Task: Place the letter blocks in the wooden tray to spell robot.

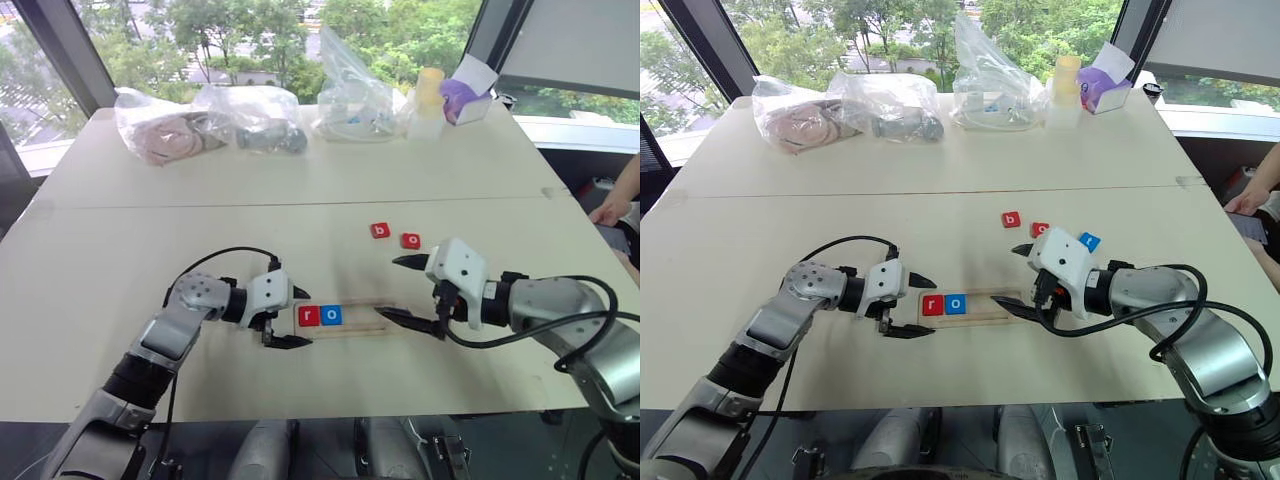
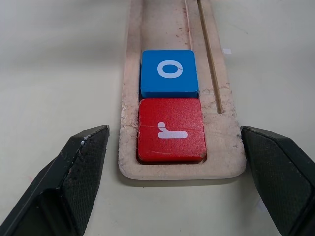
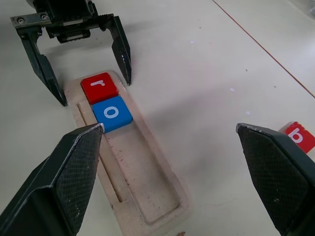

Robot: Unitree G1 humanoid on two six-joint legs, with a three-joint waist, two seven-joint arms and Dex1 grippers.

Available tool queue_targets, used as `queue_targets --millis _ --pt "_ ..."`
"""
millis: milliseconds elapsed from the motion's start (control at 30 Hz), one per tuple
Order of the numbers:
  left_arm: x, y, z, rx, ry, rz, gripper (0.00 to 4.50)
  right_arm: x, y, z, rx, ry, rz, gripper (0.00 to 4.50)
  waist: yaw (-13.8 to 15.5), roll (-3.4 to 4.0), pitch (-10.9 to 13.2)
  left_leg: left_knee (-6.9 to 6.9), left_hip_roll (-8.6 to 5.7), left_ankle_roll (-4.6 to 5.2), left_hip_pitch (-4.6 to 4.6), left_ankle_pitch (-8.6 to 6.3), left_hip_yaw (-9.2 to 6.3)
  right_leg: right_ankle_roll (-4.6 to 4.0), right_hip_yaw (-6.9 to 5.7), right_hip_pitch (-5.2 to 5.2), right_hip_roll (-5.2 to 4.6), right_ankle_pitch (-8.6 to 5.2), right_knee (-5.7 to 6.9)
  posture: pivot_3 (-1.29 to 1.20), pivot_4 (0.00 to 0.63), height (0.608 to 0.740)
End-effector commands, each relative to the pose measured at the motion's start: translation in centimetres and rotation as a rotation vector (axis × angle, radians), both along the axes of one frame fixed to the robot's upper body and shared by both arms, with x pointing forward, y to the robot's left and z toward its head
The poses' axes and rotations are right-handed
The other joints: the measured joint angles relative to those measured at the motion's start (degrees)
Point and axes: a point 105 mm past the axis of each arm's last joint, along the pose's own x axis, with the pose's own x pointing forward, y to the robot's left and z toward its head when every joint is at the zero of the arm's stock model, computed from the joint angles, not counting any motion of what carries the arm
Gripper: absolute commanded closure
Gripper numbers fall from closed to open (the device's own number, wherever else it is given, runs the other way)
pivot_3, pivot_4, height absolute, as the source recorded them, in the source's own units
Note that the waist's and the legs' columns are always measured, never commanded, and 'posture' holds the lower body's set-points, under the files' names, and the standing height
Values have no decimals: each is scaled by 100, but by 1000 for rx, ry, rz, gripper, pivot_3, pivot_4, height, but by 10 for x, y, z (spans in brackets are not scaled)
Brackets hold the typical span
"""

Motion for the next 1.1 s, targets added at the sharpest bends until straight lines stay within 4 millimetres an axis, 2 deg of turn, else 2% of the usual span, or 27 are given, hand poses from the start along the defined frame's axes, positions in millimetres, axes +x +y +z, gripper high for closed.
queue_targets --millis 33,200,367,467,567,633,733,800,900,1000,1100 --pt "-8 23 -23 105 84 18 64 0 3 8 -11 -45 28 0 -28 1 -1 -1 1 0 0 0 0 0 0 -1 0 0 0 0 150 740" --pt "-8 55 -16 134 102 92 64 7 6 9 -6 -55 38 0 -161 2 -1 -10 6 0 7 0 0 -3 2 -2 0 0 2 0 150 740" --pt "-15 80 -12 153 122 146 64 11 10 9 -2 -62 62 0 -173 6 -3 -25 14 0 20 0 5 -12 13 -5 7 -1 6 0 150 740" --pt "-16 82 -2 93 115 170 64 16 15 9 6 -74 73 0 -163 7 -4 -24 14 0 19 0 6 -12 13 -6 6 -2 6 0 150 740" --pt "-13 83 21 -43 121 203 64 28 17 11 23 -99 33 0 -139 5 -2 -23 14 -1 15 0 7 -12 13 -7 4 -2 5 0 150 740" --pt "-9 91 35 -92 102 232 64 41 17 13 44 -117 -34 0 -126 5 -1 -20 13 -2 4 1 5 -12 11 -17 3 -1 5 0 150 740" --pt "9 110 62 -166 32 335 64 65 14 14 97 -110 -189 0 -121 0 2 -19 11 -6 -3 3 4 -12 10 -26 2 0 7 0 150 740" --pt "18 112 81 -250 -7 381 64 76 15 13 131 -91 -273 0 -111 0 2 -21 8 -9 -5 5 3 -14 11 -30 2 1 9 0 150 740" --pt "23 111 110 -372 -56 397 64 94 17 10 158 -56 -411 0 -122 0 2 -22 0 -10 -7 6 2 -12 10 -32 2 2 10 0 150 740" --pt "24 108 125 -437 -118 392 64 104 21 7 174 -18 -480 0 -126 1 2 -28 -4 -11 -10 6 5 -11 14 -38 1 3 11 0 150 740" --pt "21 94 142 -520 -156 375 64 124 28 1 201 2 -562 0 -142 1 2 -34 -4 -12 -12 7 6 -12 15 -46 2 3 13 0 150 740"
